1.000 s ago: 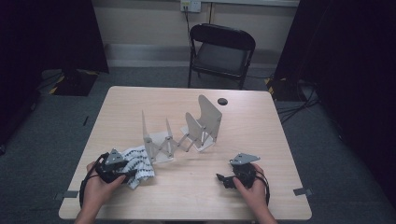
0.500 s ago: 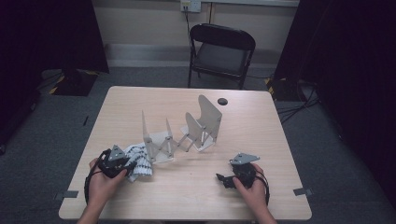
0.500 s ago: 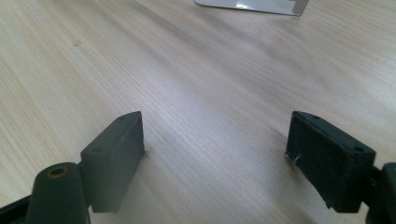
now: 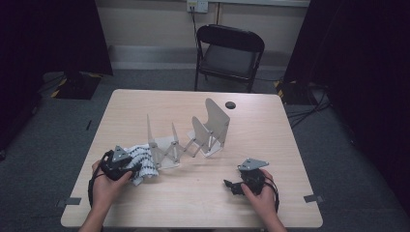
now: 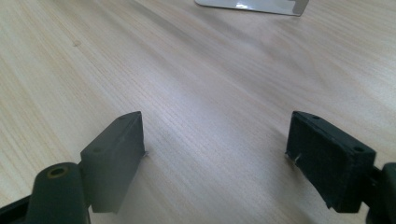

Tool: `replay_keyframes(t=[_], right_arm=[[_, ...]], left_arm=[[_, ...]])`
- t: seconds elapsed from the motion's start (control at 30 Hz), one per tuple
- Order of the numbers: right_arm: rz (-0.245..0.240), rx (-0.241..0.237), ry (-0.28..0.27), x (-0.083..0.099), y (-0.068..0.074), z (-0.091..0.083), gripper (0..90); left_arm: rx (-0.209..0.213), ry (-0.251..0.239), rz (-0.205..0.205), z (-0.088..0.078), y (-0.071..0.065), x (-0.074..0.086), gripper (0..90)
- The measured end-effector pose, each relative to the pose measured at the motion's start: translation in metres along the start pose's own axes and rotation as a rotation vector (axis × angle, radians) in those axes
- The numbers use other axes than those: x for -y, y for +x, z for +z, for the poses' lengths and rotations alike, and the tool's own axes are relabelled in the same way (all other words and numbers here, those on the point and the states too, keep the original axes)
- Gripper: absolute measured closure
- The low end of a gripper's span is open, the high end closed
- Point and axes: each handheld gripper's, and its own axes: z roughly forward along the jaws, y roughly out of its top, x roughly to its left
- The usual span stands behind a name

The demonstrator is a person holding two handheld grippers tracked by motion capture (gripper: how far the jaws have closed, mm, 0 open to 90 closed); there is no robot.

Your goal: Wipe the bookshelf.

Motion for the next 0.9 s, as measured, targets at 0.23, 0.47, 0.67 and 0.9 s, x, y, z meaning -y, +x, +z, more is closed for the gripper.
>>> replay_keyframes(t=[0.23, 0.47, 0.67, 0.9], right_arm=[[-0.001, 0.0, 0.0, 0.0, 0.0, 0.0, 18.7], [-0.002, 0.001, 0.0, 0.0, 0.0, 0.0, 18.7], [-0.002, 0.001, -0.001, 0.0, 0.0, 0.0, 18.7], [-0.001, 0.0, 0.0, 0.0, 0.0, 0.0, 18.7]], left_arm=[[-0.01, 0.036, -0.001, -0.012, 0.0, 0.008, 40.3], [0.052, 0.042, -0.042, -0.003, 0.006, 0.018, 48.8], [0.061, 0.036, -0.036, 0.0, 0.004, 0.015, 73.2], [0.052, 0.023, -0.052, -0.001, 0.001, 0.012, 81.3]])
